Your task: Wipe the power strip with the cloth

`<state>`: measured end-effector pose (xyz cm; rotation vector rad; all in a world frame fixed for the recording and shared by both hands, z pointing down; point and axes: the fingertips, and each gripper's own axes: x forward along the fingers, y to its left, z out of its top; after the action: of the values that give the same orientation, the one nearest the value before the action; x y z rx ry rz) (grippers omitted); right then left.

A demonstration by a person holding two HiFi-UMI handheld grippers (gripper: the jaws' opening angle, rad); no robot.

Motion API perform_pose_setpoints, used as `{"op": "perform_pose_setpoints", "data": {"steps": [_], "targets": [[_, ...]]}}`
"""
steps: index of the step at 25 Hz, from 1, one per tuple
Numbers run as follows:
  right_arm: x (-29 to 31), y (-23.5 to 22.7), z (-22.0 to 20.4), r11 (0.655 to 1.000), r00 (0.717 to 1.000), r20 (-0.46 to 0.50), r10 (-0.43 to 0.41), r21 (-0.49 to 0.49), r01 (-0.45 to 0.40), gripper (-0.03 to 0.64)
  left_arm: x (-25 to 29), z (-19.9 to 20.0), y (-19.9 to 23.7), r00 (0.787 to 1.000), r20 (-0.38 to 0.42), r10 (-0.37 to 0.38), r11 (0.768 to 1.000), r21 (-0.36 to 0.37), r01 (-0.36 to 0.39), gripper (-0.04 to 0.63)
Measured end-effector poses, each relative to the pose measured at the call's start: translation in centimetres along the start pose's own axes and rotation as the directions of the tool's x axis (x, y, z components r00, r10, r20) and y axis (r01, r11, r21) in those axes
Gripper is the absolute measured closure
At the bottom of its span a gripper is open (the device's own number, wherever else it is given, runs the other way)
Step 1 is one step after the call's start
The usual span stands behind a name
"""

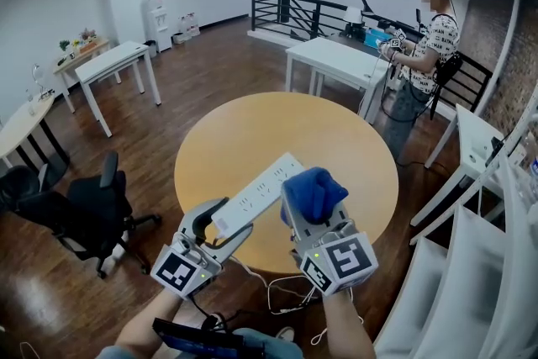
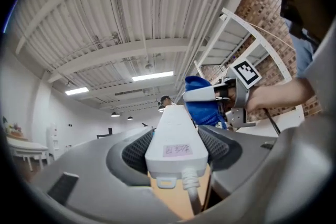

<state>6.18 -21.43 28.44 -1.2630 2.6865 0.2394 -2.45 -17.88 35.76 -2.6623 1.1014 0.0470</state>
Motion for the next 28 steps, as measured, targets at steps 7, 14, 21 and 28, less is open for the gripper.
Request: {"op": "perform_pose_setpoints", "data": {"steps": [7,14,21,28], "targets": [[-1.8,-5.4,1.7,0.995,0.995,0.014,-0.099,0.013,0.099,0.563,-1.0,0.4,-1.6,0.996,-0.006,-0.089,0.993,0.071,0.089,0.316],[-0.5,-7.2,2.2,0.997,0.998,-0.037,-0.056,-0.062,0.054,0.563,-1.2,1.0,-3.7,0.988,0.01,-0.157,0.978,0.141,0.154,0.316],[2.1,-7.2,3.0,0.994,0.996,-0.08,0.029,-0.104,-0.037,0.563,-1.0,1.4,-5.3,0.98,0.027,-0.2,0.966,0.17,0.192,0.316],[2.8,-6.5,3.1,0.991,0.996,-0.081,0.046,-0.121,-0.056,0.563,-0.9,0.6,-5.0,0.983,-0.014,-0.184,0.97,0.159,0.184,0.316]]}}
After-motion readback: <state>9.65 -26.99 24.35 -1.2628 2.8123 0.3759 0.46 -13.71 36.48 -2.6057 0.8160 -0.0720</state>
